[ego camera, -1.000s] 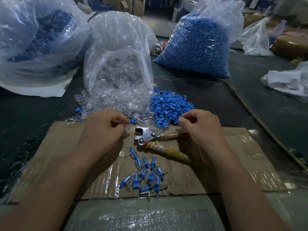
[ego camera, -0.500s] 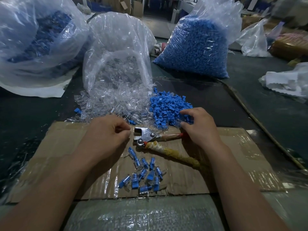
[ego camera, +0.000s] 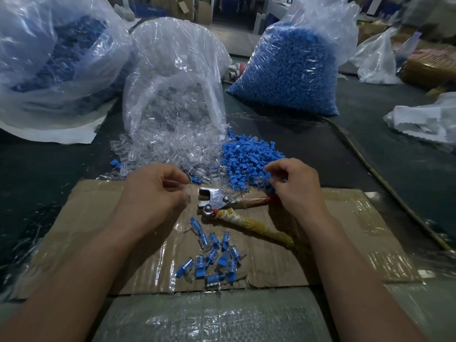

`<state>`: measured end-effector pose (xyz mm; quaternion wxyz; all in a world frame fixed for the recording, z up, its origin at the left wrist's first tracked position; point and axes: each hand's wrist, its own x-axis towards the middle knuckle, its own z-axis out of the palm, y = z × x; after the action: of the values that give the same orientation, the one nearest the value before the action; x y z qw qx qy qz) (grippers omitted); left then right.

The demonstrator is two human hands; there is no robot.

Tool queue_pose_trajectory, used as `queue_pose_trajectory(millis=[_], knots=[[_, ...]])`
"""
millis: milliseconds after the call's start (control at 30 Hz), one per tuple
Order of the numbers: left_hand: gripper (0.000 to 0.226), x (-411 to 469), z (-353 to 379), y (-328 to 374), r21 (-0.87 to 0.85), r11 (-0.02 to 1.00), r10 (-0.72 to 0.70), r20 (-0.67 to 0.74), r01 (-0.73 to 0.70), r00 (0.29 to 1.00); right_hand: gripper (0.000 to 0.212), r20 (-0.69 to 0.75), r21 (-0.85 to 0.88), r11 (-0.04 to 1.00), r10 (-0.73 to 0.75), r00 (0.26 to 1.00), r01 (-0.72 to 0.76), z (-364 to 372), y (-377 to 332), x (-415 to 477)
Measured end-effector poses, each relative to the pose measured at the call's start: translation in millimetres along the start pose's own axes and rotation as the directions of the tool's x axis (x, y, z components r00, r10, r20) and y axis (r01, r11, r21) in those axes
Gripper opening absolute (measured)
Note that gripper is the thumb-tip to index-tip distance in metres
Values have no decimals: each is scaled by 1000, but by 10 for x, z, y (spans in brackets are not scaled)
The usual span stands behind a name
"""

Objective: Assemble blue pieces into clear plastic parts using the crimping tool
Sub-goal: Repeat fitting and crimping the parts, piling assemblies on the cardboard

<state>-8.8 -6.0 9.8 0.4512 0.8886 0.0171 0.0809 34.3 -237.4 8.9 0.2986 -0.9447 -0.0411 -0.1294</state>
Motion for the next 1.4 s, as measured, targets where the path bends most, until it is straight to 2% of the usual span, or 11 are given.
queue_pose_trajectory(millis=[167,300,400,533,833,900,1033,1200,1267,1400], knots=[[33,0,-12,-12,-87,996,-21,-64,15,998,19,-37,-38,998,42,998,-44,-21,39,28],[30,-6,-16,1,-176,984,3,-120,-25,993,3,-52,-58,994,89,995,-92,-92,87,11],[25,-23,-12,38,-194,979,33,-139,-60,990,12,45,-66,992,110,993,-106,-103,74,1],[24,-35,-2,86,-248,967,33,-102,-58,994,20,143,-186,975,146,979,-118,-55,34,17],[12,-32,8,106,-470,882,-36,16,39,999,12,111,-172,983,86,990,-66,-54,47,13],[14,-31,8,110,-486,873,-34,16,38,999,15,99,-128,990,66,993,-53,-60,53,10],[19,-33,6,125,-488,873,-22,10,24,1000,19,44,122,989,83,996,-88,-105,8,-11],[16,-45,1,157,-496,868,-14,21,22,1000,13,101,333,934,104,989,-132,-125,-102,-56],[15,-52,8,170,-500,866,-16,26,26,1000,12,123,375,916,99,987,-139,-118,-132,-76],[16,-62,12,171,-491,870,-18,27,29,999,14,75,326,936,116,990,-134,-78,-111,-64]])
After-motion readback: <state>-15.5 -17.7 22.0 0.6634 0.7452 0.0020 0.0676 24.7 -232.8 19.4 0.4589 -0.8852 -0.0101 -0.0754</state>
